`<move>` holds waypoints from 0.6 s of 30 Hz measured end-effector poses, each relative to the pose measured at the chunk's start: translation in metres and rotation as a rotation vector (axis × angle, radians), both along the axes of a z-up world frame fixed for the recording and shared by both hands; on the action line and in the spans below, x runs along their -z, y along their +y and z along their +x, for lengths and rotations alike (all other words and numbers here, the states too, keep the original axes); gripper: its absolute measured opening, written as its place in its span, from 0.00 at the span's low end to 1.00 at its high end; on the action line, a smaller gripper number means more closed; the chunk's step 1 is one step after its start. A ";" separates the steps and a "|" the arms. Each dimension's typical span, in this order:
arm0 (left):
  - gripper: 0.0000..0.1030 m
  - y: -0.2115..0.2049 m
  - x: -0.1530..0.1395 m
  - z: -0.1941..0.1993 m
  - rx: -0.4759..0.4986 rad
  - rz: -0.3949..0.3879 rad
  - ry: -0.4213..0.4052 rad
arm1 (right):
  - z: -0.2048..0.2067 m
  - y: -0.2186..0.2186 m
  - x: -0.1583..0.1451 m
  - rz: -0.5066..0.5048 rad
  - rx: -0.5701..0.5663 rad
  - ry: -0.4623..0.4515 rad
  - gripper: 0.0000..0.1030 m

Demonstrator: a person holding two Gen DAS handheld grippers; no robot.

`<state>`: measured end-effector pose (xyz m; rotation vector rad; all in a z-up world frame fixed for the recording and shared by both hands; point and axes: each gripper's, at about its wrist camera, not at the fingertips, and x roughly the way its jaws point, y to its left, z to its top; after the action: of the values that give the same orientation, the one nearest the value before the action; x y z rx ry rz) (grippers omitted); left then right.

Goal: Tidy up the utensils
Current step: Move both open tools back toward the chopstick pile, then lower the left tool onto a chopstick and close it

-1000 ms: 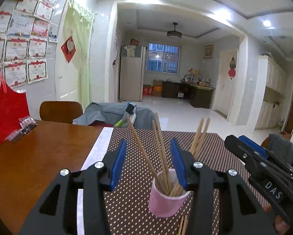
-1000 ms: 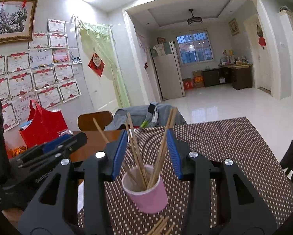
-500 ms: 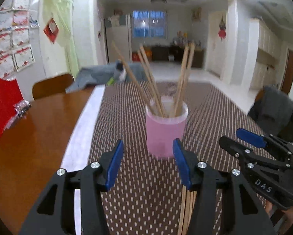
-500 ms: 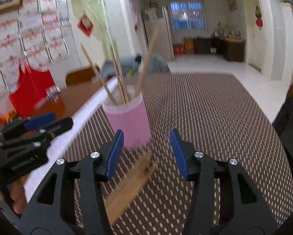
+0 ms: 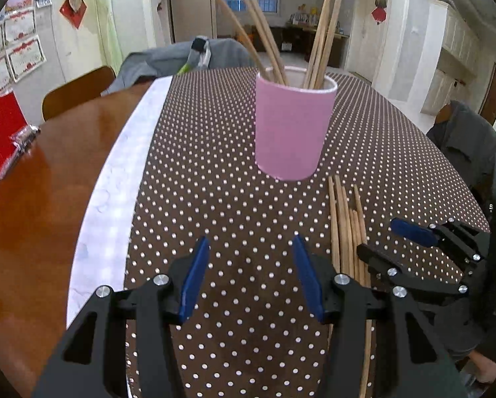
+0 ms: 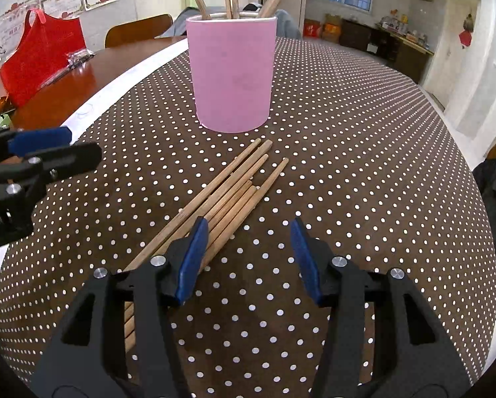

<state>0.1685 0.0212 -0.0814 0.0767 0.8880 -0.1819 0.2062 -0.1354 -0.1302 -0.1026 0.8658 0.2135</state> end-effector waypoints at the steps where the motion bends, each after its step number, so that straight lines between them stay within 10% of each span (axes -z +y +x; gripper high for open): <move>1: 0.51 0.000 0.001 0.001 0.001 -0.003 0.006 | 0.000 0.000 -0.001 -0.007 0.000 0.000 0.50; 18: 0.51 -0.030 0.021 0.008 0.098 0.041 0.067 | 0.000 -0.004 -0.002 -0.003 -0.044 0.041 0.50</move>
<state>0.1764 -0.0090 -0.1022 0.1532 0.9553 -0.2585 0.2059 -0.1389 -0.1279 -0.1203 0.9052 0.2567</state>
